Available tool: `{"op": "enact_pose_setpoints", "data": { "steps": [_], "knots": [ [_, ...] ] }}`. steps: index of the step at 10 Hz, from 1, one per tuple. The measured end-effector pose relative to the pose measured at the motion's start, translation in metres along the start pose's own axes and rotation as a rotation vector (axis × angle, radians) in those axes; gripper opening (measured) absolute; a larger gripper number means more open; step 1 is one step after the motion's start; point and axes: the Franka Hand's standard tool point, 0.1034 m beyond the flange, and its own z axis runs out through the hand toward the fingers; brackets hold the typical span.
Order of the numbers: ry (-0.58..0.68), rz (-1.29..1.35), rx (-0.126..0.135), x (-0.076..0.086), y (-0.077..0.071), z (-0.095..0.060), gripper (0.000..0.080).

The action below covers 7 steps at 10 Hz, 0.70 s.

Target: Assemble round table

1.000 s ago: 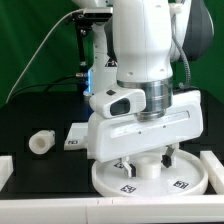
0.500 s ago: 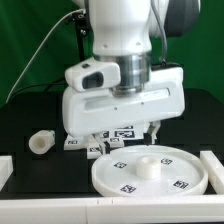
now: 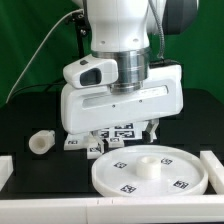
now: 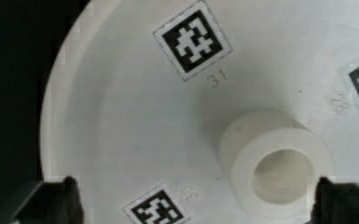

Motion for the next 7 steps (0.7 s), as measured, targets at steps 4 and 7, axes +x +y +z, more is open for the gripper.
{"op": "enact_pose_setpoints", "data": {
  "steps": [4,7],
  "knots": [
    [-0.026,0.238,-0.033,-0.056,0.07,-0.009,0.0649],
    [-0.035,0.321,-0.021,-0.059,0.068,-0.006,0.0649]
  ]
}}
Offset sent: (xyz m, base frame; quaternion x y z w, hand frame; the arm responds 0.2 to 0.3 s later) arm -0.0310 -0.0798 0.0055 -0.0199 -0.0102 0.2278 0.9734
